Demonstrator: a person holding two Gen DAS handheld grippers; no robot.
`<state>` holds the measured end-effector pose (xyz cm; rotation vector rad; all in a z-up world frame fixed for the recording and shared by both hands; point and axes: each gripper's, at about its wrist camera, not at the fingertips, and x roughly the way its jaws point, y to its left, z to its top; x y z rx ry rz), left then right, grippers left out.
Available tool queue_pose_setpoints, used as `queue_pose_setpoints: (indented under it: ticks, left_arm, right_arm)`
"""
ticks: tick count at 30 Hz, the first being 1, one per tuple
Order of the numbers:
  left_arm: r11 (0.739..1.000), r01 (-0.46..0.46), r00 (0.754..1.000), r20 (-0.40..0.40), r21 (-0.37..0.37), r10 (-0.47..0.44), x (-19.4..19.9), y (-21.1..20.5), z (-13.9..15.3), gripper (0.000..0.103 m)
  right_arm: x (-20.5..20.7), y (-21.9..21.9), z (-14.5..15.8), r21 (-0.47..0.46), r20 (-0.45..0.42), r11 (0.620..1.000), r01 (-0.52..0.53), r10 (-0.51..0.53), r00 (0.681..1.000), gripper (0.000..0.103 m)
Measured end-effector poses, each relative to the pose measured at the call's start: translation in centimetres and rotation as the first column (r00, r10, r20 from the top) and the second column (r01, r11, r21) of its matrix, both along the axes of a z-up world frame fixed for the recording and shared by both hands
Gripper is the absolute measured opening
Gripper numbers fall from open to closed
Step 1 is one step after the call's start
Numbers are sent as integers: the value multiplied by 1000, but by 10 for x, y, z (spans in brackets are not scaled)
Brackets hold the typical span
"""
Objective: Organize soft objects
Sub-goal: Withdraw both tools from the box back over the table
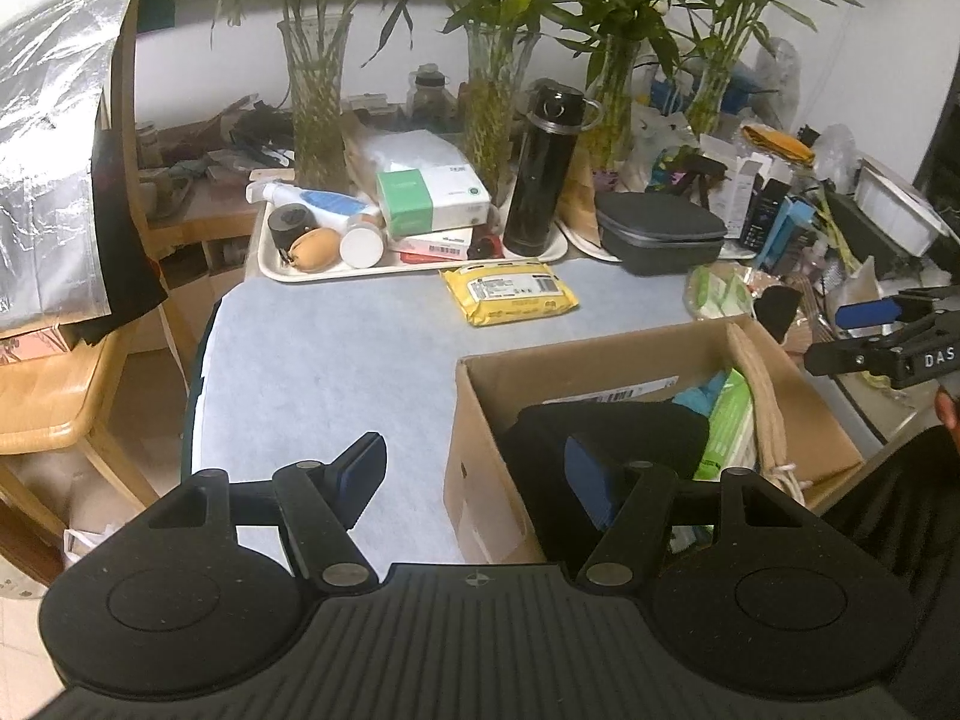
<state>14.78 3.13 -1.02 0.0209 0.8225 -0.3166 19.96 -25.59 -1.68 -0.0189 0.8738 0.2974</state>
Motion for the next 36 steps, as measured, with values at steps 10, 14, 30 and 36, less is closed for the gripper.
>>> queue_pose_setpoints:
  ticks: [10, 14, 30, 36]
  left_arm:
    - [1000, 12, 1000, 9, -8, -12, 10, -1, -3, 65]
    - [1000, 21, 1000, 15, -19, -20, 15, 0, -4, 65]
    - [994, 103, 993, 57, -39, -101, 54, 1, -7, 65]
    - [991, 125, 990, 68, -42, -122, 73, 2, -11, 69]
  right_arm:
    - [9, -1, -4, -5, -2, 1000, 30, -30, 1000, 103]
    - [13, -4, -6, -5, 3, 999, 39, -39, 999, 103]
    - [47, -30, -20, 22, 32, 994, 109, -109, 993, 103]
    - [64, -41, -28, 44, 36, 989, 144, -146, 989, 103]
